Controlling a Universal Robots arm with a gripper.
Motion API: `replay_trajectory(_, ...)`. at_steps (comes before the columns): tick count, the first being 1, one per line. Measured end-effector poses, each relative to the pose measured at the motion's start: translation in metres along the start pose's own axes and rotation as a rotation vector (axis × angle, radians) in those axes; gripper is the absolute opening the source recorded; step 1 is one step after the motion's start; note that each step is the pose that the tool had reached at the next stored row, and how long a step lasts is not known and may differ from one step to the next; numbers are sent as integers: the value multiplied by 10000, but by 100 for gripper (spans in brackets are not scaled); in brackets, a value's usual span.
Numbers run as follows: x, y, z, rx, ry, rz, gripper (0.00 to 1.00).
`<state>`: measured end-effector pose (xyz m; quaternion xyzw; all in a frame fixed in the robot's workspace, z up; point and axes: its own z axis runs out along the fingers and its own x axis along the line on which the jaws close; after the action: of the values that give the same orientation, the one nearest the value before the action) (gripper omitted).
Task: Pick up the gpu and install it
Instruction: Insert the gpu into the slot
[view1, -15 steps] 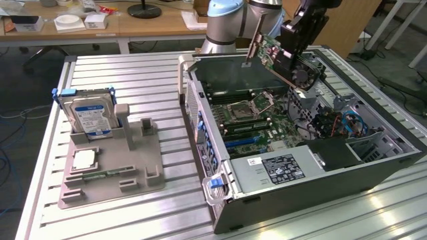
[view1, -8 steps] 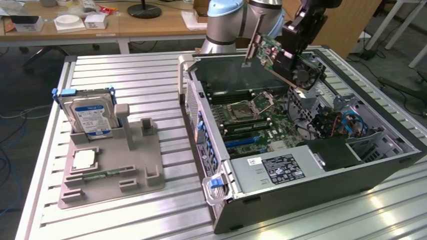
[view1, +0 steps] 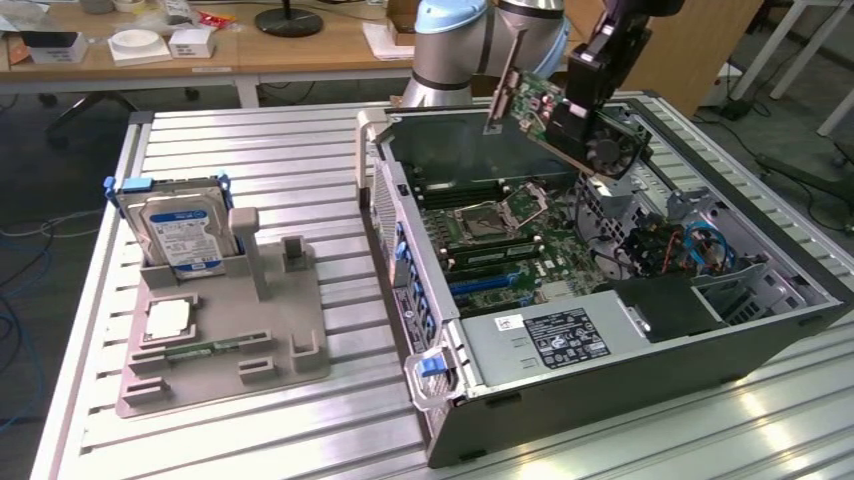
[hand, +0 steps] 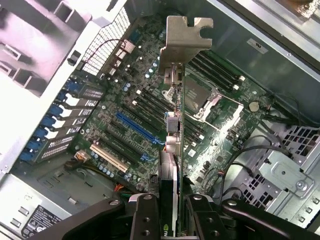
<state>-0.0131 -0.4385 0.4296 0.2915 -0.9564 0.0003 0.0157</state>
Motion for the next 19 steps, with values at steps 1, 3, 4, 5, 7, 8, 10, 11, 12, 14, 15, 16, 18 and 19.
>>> replay_trajectory(1, 0, 0, 0, 3, 1, -88, 27)
replay_trajectory(3, 0, 0, 0, 9, 3, -282, 27)
replay_trajectory(4, 0, 0, 0, 11, 4, -371, 27)
replay_trajectory(5, 1, 0, 0, 14, 4, -462, 27)
replay_trajectory(7, 0, -1, 0, 20, 6, -652, 27)
replay_trajectory(8, 1, -1, 0, 22, 7, -739, 27)
replay_trajectory(10, 1, -1, 0, 28, 9, -912, 27)
replay_trajectory(11, 1, -2, -1, 31, 10, -996, 27)
replay_trajectory(12, 1, -2, 0, 33, 11, -1082, 27)
replay_trajectory(14, 3, -4, 1, 37, 10, -1249, 27)
replay_trajectory(15, 3, -4, 1, 39, 10, -1324, 27)
replay_trajectory(16, 4, -5, 1, 42, 11, -1398, 27)
replay_trajectory(18, 6, -7, 1, 46, 12, -1536, 27)
replay_trajectory(19, 6, -9, 1, 48, 13, -1604, 27)
